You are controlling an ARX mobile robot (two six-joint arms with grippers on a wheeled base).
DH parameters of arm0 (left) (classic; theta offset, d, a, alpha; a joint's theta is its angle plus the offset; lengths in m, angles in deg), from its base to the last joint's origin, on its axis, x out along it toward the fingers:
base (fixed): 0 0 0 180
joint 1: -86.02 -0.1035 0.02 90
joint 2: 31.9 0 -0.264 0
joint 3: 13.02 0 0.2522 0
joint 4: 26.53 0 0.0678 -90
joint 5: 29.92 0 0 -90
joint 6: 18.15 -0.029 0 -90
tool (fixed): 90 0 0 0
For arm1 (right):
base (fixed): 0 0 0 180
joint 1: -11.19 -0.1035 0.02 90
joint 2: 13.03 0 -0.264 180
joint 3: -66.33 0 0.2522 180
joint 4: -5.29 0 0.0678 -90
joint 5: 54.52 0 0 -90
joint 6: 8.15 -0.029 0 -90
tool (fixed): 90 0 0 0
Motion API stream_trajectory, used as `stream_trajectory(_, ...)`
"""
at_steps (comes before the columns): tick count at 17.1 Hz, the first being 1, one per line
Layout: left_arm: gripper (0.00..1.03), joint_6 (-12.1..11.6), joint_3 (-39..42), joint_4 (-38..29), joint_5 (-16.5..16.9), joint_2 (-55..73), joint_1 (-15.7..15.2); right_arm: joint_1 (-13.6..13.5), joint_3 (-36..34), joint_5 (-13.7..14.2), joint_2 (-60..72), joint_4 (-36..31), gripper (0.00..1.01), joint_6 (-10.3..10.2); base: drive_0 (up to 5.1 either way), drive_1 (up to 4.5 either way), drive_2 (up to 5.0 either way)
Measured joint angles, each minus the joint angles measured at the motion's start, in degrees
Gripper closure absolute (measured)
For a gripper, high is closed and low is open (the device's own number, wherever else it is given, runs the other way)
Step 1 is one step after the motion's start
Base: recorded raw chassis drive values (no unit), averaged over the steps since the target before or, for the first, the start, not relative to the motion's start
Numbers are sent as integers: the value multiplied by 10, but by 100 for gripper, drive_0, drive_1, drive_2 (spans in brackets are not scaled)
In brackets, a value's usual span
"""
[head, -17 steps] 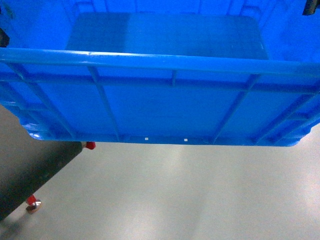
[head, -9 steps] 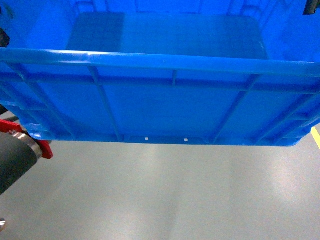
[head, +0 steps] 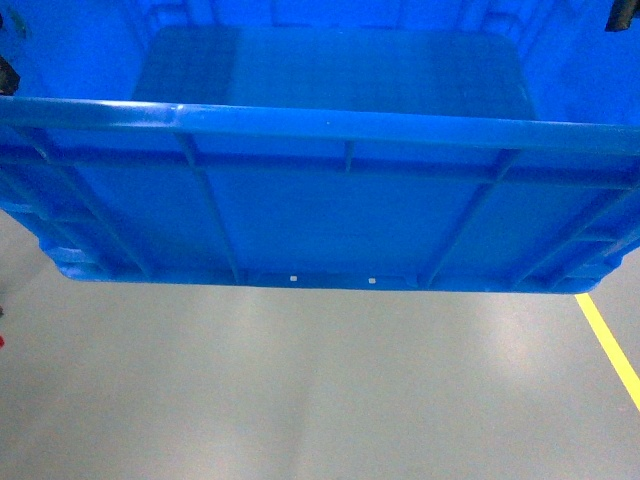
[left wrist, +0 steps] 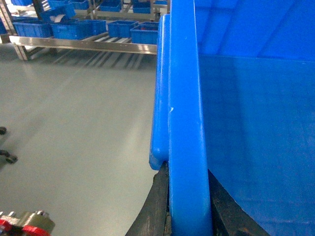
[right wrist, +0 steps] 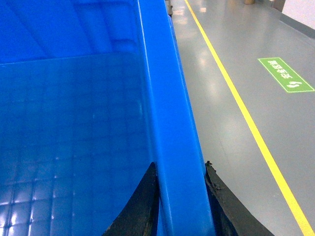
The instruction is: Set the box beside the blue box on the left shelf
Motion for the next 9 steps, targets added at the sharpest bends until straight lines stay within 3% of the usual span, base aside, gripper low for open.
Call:
stream_trajectory(4, 95, 0, 0, 0, 0, 0, 0, 0, 0, 0, 0, 0, 83, 0, -127, -127, -127)
stream_trajectory(9, 95, 0, 0, 0, 0, -1, 2, 0, 0, 1, -1, -1, 83, 2, 5, 381, -372)
